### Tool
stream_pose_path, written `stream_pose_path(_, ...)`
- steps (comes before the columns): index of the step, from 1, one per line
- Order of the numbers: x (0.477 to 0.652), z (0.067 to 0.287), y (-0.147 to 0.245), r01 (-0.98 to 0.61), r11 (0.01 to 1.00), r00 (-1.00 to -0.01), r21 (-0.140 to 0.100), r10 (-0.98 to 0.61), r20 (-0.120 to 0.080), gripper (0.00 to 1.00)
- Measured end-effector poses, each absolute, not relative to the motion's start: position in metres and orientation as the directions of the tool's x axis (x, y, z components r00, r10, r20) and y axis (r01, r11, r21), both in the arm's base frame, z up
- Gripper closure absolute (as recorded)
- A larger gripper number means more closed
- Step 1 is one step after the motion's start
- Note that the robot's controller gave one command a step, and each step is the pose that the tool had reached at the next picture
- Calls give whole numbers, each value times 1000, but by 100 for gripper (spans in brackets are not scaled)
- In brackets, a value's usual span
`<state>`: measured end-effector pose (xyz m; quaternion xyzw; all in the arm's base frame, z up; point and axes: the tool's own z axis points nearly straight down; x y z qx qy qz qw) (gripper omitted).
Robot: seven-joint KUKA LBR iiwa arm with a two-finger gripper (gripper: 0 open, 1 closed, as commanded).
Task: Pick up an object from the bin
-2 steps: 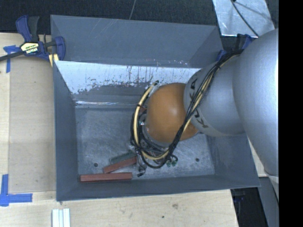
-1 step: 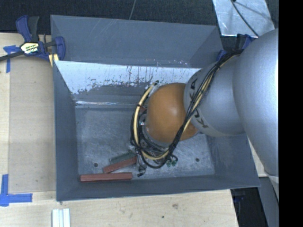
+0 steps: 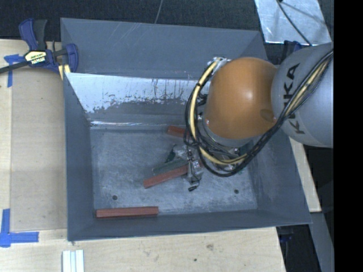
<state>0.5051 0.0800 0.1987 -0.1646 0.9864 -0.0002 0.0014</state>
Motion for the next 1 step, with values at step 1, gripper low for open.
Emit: stream_pose_path(1, 505, 199, 80, -325, 946, -946, -1, -325, -3, 100)
